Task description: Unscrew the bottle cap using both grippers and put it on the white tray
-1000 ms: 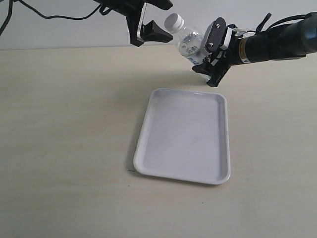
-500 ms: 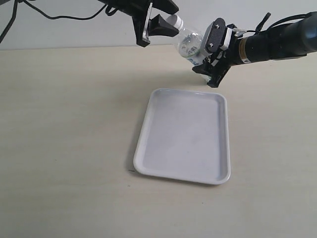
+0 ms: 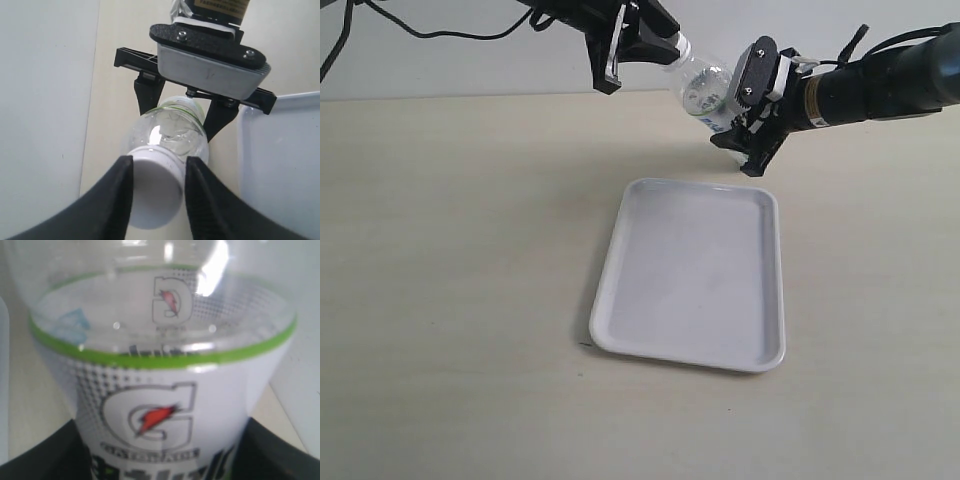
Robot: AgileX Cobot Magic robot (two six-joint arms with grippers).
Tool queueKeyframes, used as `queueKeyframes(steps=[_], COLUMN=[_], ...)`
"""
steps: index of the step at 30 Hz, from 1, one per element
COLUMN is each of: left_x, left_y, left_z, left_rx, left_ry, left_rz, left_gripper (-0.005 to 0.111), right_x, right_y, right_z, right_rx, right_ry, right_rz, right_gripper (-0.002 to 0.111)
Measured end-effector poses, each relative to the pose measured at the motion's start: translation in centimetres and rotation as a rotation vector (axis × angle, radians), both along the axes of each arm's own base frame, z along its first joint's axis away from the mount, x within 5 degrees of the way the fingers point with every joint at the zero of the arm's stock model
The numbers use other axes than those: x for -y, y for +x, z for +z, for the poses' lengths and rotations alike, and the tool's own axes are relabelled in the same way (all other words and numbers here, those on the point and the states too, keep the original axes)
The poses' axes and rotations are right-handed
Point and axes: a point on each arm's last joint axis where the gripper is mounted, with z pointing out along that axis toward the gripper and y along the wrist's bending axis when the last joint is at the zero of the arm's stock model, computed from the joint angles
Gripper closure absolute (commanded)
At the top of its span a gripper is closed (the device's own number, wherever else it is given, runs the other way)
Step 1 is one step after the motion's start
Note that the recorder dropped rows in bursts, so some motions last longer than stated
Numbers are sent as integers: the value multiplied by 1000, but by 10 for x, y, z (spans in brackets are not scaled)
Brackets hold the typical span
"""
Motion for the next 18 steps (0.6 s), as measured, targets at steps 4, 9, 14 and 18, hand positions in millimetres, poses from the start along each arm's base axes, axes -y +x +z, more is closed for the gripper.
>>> queueKeyframes(steps=[4, 9, 14, 18], left_x=[0, 0, 1, 0], left_y=[-1, -1, 0, 2], left_z=[0, 0, 0, 0], left_rx=[-5, -8, -16, -23], left_ry=[2, -5, -15, -24], left_rz=[-7, -6, 7, 39], left_gripper=[48, 47, 47, 47], right_x=[0, 0, 0, 0], right_y=[0, 0, 0, 0], right_z=[0, 0, 0, 0], right_rx=[-2, -2, -2, -2], right_ry=[3, 3, 3, 3], right_rz=[-2, -2, -2, -2], right_gripper=[108, 108, 108, 108])
